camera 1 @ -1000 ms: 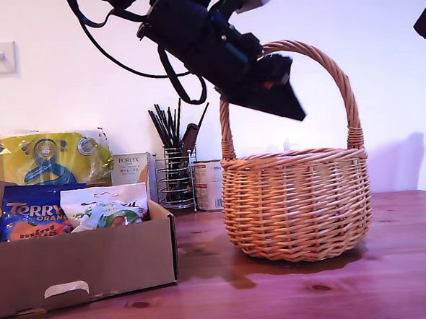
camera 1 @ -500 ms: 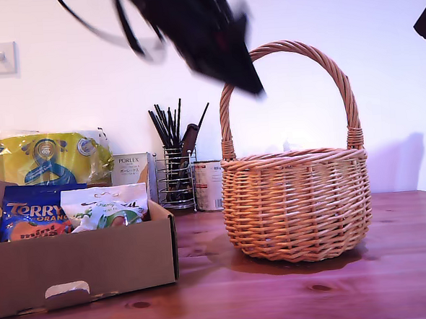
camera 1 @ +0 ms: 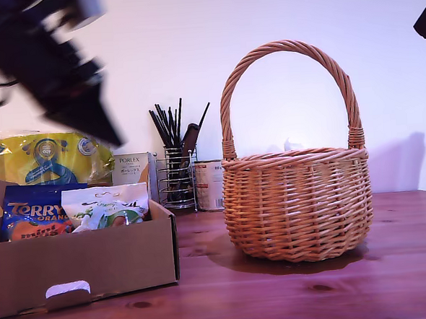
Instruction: Move the bags of Easter eggs from the cardboard box on the left into the woven basket on the right side.
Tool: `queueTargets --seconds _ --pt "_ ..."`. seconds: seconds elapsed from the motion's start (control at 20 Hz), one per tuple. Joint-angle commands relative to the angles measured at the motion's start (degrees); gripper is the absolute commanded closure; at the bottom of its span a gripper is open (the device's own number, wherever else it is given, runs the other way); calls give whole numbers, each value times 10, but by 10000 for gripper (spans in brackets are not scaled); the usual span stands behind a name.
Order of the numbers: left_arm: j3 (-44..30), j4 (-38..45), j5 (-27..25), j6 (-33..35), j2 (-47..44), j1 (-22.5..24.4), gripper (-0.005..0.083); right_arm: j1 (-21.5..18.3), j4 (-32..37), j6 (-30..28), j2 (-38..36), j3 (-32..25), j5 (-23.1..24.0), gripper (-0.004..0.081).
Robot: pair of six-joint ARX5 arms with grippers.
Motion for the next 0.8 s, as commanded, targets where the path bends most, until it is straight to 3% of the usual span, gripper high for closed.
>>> queueTargets --seconds 0.0,0.1,0.15,0.25,0.3,0.35,0.45,0.6,0.75 --pt "-7 -2 2 -8 -19 10 794 -3 3 -2 1 4 0 782" --pt "-7 -23 2 -28 -10 26 748 -3 3 -3 1 4 0 782" --pt "-7 -21 2 -38 -3 33 587 -3 3 -3 2 4 0 782" --pt "-7 13 -19 -18 16 41 145 -3 3 -3 2 4 0 782" --pt "-7 35 -34 19 27 41 29 -3 2 -3 2 4 0 782" --pt "-7 57 -51 47 37 42 -17 -3 2 -3 2 4 0 782" --pt "-7 88 -68 58 56 52 -17 -3 2 -3 2 4 0 782" --pt "-7 114 -59 54 84 80 -17 -3 2 -3 2 4 0 782" --pt "-7 183 -43 90 110 107 -17 -3 2 -4 2 4 0 782"
